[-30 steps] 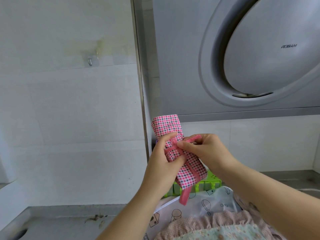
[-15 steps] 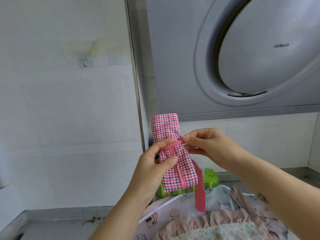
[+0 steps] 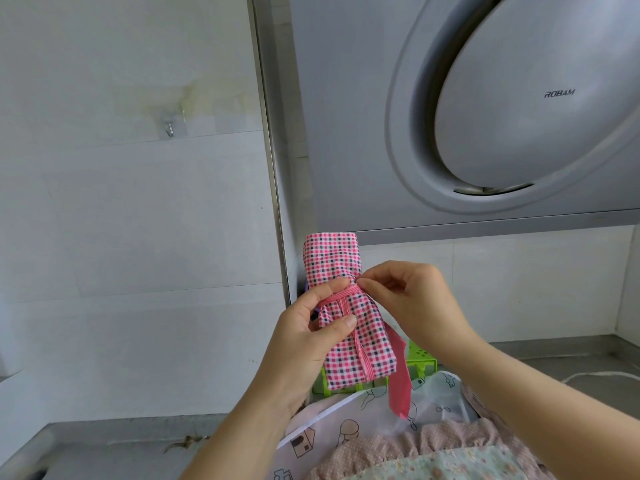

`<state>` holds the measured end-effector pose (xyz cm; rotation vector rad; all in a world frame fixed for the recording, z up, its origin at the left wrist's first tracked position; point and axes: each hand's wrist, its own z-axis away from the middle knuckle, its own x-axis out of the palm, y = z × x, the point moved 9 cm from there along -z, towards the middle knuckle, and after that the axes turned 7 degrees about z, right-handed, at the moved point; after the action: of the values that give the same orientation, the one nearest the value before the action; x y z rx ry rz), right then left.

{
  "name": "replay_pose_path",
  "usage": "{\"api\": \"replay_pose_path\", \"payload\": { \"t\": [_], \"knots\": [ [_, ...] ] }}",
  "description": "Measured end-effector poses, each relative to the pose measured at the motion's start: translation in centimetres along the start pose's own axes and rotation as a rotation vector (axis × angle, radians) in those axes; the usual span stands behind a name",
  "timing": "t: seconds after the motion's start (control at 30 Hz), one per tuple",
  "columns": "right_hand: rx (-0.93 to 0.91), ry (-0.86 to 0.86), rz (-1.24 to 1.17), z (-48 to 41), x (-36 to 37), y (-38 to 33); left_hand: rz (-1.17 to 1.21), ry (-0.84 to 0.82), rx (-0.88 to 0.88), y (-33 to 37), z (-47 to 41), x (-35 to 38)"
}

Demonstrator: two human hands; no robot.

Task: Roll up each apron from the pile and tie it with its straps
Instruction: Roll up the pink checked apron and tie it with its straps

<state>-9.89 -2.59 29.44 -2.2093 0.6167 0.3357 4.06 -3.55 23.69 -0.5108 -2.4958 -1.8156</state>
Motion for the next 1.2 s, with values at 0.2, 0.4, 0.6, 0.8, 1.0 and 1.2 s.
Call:
{"api": "replay_pose_path", "payload": {
  "t": [0.2,0.4,0.6,0.8,1.0,1.2],
  "knots": [
    [-0.153,-0.166,0.17,-0.1,1.0,-0.7,-0.099,-0.005,0.03,0.4,0.0,-0.4],
    [-0.495,-0.108,0.453,0.3,1.2,-3.5,-0.156,-0.004,0.033,0.4,0.1,-0.1],
    [-0.26,-0.187,0.254,-0.7,1.6,-0.9,-0.227,-0.008,0.051,0.6,0.3,0.2],
    [0.182,-0.65,-0.214,-0.6,4.3,1.4,-0.27,-0.048,0.066,0.6,0.7,0.8],
    [0.056,-0.732,0.072,-0.9,3.4,0.5,-0.289,-0.045,0.104,0.6,0.7,0.8],
    [-0.065,-0.446,0.296,-2.5,1.6,-0.6,-0.425,-0.026,0.222,1.9,0.4,1.0]
  ]
}}
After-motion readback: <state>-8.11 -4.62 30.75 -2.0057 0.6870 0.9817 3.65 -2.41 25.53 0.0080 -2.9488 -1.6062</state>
